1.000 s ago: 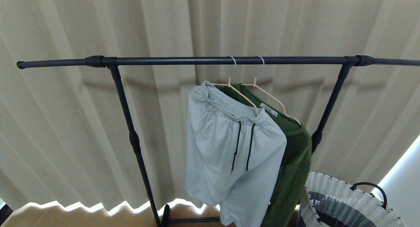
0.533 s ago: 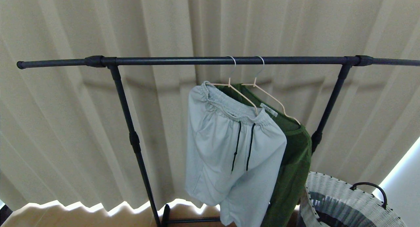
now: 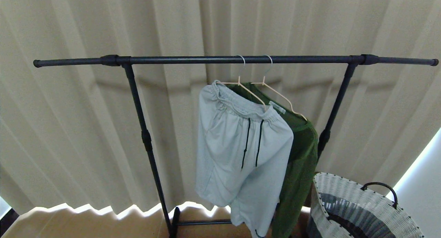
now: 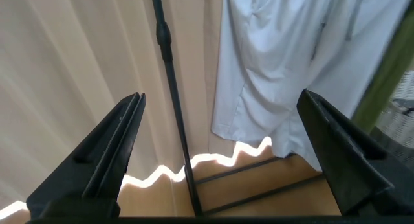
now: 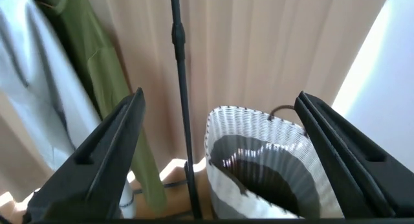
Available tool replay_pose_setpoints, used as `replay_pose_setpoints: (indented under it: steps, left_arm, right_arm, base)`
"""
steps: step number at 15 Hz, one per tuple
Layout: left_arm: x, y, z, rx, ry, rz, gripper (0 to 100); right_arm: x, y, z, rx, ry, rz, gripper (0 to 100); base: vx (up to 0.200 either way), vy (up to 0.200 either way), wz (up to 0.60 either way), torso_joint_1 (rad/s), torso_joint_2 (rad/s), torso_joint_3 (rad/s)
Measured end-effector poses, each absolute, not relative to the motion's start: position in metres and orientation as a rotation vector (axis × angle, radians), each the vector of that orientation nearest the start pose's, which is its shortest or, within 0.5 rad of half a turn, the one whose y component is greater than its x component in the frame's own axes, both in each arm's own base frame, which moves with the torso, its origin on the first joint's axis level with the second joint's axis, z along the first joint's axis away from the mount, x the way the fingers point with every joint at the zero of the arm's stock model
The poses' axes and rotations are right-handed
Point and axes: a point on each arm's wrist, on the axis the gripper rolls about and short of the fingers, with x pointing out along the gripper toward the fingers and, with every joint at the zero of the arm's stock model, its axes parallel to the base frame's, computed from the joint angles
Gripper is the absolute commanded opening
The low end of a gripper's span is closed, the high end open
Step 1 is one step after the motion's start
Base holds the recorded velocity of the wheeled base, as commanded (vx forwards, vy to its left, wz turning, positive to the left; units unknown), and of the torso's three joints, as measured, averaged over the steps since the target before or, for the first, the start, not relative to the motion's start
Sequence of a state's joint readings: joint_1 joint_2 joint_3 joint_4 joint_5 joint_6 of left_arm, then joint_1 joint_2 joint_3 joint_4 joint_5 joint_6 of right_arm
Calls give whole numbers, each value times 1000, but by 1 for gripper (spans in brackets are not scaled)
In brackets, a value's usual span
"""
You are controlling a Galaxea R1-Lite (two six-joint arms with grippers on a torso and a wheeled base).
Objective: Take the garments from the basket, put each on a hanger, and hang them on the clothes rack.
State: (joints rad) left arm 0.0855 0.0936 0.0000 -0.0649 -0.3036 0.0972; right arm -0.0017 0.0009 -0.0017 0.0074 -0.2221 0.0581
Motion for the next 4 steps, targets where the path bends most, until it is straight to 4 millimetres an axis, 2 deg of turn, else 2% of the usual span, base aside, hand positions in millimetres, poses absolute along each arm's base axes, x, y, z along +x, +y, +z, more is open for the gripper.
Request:
replay_pose_setpoints:
  steps: [4]
  left_arm:
    - [-16,-8,84,90,17,-219,100]
  right_arm:
    - [-23,-5,75,60,0,-224,100]
  base:
    - [0,0,0,3,13,1]
